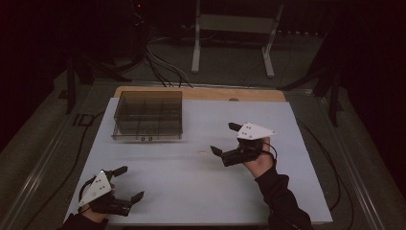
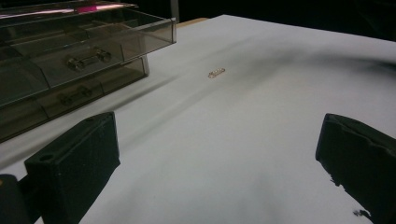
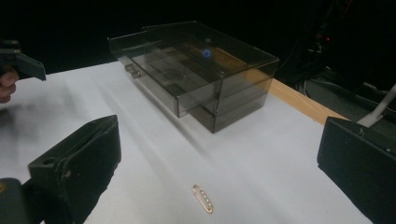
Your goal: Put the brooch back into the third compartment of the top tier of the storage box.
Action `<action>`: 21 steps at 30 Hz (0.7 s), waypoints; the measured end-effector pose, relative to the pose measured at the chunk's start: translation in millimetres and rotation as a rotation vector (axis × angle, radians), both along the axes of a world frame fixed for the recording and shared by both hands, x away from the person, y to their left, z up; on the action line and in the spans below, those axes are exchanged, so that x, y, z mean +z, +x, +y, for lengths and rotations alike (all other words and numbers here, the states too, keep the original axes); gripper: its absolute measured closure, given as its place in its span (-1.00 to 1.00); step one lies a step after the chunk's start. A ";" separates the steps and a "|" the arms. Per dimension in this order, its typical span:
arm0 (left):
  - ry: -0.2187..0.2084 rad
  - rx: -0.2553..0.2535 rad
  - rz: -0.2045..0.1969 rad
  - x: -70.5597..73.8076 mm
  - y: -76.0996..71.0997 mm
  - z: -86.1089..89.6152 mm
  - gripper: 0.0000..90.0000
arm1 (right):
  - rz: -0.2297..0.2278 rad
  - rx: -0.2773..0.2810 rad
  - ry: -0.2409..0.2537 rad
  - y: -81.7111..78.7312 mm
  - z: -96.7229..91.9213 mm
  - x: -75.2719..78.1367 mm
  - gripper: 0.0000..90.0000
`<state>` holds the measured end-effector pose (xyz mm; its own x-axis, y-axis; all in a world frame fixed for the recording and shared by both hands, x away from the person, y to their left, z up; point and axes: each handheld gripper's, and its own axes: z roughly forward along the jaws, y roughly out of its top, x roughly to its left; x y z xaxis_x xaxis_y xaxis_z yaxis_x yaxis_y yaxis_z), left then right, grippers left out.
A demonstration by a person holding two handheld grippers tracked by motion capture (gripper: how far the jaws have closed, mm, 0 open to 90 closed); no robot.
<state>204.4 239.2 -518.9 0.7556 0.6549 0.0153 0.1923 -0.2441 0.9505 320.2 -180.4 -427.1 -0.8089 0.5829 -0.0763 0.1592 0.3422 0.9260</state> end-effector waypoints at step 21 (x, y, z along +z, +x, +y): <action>0.010 0.002 -0.002 0.1 -1.2 0.2 -0.99 | 0.074 0.046 -0.023 23.0 32.4 -19.2 -1.00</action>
